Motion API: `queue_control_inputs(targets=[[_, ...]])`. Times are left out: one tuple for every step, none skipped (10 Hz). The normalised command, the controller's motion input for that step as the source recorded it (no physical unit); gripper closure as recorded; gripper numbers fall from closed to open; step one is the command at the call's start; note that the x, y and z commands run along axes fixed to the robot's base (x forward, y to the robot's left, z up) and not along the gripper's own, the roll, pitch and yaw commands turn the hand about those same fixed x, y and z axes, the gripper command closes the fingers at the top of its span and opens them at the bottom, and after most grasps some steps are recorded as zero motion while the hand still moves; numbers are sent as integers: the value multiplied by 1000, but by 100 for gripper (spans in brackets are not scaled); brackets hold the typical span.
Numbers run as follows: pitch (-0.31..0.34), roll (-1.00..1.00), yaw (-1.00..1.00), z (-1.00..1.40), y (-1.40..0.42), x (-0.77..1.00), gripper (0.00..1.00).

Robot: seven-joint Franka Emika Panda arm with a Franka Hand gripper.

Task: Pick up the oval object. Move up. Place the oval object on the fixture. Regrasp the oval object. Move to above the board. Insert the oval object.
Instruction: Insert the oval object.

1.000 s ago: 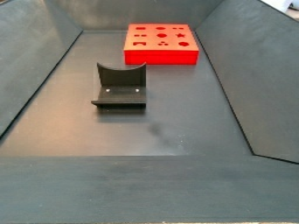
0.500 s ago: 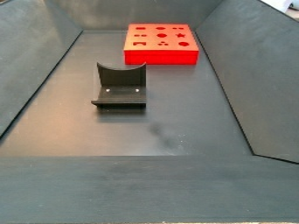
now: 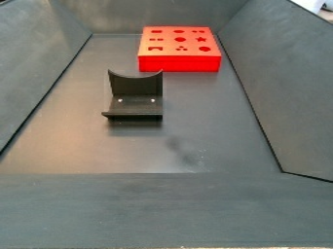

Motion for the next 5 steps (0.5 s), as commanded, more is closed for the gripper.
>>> queue_control_inputs(targets=[[-69,-29,-917,-143,0,-143,100],[-26,-10,-1000,-289,0,0,100],[-19,-1,-1000,-303,0,0,100],[-20,0,-1000,-303,0,0,100],[-14,-3,-1000,-300,0,0,100]])
